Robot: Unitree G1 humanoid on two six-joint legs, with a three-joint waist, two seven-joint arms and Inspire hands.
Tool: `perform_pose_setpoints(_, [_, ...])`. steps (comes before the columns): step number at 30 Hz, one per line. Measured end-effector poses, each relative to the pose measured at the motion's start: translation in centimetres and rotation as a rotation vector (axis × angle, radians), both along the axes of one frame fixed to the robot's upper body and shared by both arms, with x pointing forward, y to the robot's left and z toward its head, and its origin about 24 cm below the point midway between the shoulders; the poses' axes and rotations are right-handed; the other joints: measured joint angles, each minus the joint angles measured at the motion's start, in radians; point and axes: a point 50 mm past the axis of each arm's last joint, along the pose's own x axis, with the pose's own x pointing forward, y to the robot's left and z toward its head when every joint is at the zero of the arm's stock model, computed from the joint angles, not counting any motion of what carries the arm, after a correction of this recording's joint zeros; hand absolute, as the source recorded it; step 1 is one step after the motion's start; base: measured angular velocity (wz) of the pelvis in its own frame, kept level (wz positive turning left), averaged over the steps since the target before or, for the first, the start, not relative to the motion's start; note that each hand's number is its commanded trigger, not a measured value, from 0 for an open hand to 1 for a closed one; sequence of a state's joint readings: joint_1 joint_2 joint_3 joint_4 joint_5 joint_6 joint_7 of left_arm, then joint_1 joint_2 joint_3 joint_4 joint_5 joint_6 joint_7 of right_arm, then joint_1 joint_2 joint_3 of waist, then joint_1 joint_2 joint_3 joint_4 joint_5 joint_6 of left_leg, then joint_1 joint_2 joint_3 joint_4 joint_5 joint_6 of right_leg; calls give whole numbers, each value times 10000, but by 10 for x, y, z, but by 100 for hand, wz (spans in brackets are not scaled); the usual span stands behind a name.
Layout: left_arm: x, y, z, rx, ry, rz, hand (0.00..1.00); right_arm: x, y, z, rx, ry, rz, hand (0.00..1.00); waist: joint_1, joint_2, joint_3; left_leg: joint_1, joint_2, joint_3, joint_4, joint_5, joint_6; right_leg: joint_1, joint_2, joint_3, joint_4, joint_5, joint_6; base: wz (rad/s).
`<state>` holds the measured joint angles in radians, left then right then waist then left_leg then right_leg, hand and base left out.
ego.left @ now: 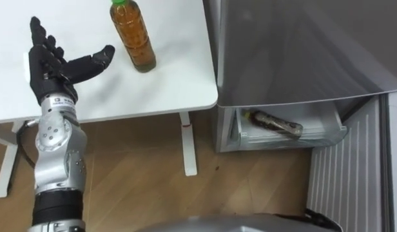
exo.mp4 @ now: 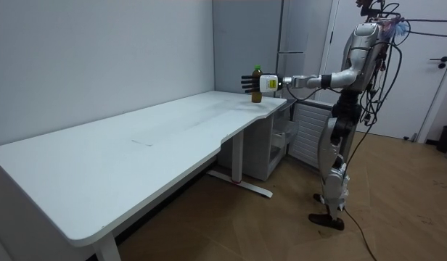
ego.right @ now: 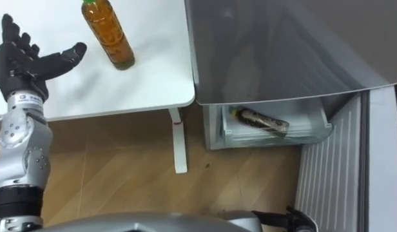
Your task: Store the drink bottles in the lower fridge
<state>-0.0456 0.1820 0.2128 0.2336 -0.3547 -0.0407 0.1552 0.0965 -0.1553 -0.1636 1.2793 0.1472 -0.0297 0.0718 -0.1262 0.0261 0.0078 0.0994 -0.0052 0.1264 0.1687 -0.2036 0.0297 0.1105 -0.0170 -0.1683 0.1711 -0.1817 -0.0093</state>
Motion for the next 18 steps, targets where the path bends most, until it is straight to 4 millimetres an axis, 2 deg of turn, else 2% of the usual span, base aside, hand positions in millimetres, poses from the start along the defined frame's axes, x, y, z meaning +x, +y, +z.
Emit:
perform_pose_setpoints(2, [3, 0, -2, -201, 97, 3, 0, 1, -1, 0, -55, -4, 31, 0, -26, 64, -24, -1, 88, 83, 0, -5, -6, -35, 14, 33, -2, 34, -20, -13])
perform_pose_setpoints(5, [9, 2, -8, -966, 225, 9, 0, -1, -5, 1, -136, 42, -1, 0, -110, 196, -32, 17, 82, 110, -1, -5, -8, -48, 12, 42, 7, 40, -25, -3])
perform_pose_setpoints(9, [18, 5, -5, -1327, 127, -54, 0, -4, -7, 1, -187, 199, -45, 0, -111, 273, 22, 134, 80, 223, -25, -3, -11, -83, 40, 205, 63, 39, -27, -10])
perform_pose_setpoints(13, [24, 6, -7, -1479, 311, -63, 0, -4, -7, 1, -242, 356, 199, 0, -127, 259, 30, 146, 68, 296, -46, -5, -8, -121, 33, 304, 125, 28, -15, -8])
perform_pose_setpoints(18, [23, 6, -12, -1568, 676, -118, 0, -6, -7, 1, -279, 645, 304, 0, -135, 179, 2, 100, 41, 299, -25, -3, -6, -231, 30, 315, 143, 23, -9, -1])
